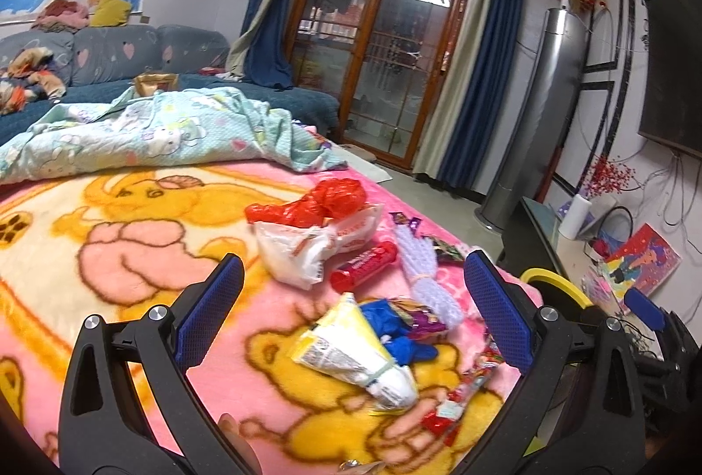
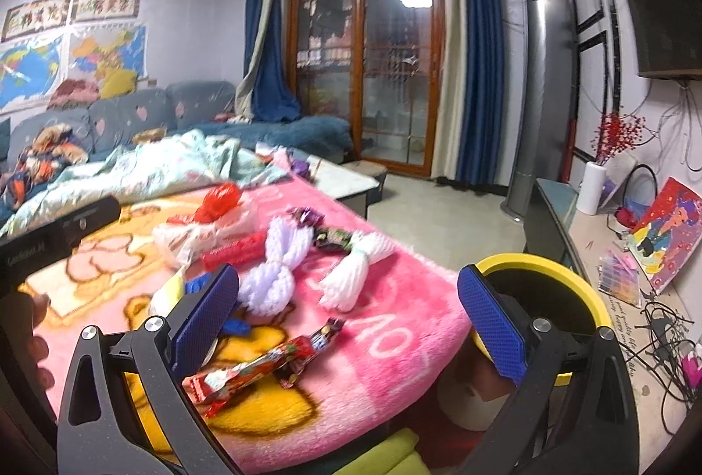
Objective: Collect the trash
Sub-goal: 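Grasp the white plastic bag with the left tool while the right tool grasps a red candy wrapper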
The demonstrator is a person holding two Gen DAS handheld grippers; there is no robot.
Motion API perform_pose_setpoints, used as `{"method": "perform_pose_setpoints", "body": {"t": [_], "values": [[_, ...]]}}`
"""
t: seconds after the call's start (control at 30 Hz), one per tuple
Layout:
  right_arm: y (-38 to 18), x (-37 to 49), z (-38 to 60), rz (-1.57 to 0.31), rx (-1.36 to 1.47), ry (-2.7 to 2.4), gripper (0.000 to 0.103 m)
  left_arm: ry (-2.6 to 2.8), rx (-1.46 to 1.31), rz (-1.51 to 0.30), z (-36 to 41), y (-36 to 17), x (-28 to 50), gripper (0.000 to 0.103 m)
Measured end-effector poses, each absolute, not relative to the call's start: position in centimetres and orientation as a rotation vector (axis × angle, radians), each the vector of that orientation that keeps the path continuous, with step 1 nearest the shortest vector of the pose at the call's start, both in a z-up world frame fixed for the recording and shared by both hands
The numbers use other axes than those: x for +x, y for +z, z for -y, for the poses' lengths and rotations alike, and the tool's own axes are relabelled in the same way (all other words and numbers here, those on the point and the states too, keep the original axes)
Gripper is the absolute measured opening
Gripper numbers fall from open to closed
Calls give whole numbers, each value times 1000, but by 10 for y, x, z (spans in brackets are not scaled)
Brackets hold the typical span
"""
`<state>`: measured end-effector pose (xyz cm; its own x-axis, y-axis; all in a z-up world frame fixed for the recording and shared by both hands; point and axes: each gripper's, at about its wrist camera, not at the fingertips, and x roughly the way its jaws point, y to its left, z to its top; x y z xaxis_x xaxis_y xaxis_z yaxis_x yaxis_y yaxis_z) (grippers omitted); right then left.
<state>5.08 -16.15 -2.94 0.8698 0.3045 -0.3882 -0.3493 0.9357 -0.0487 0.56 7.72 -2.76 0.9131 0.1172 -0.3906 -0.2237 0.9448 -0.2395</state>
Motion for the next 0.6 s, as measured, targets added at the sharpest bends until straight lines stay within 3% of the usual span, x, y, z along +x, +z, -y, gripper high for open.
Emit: {"method": "perform_pose_setpoints", "body": {"t": [0.27, 0.4, 0.6], "values": [[-49, 63, 134, -516, -205, 361, 96, 245, -339, -440, -111, -37, 16, 92], [-62, 74, 124, -594, -238, 384, 78, 285, -335, -492, -126, -44, 27, 92], [-74, 93, 126, -702, -171, 393, 67, 302, -344, -582, -146, -53, 54, 92]]}}
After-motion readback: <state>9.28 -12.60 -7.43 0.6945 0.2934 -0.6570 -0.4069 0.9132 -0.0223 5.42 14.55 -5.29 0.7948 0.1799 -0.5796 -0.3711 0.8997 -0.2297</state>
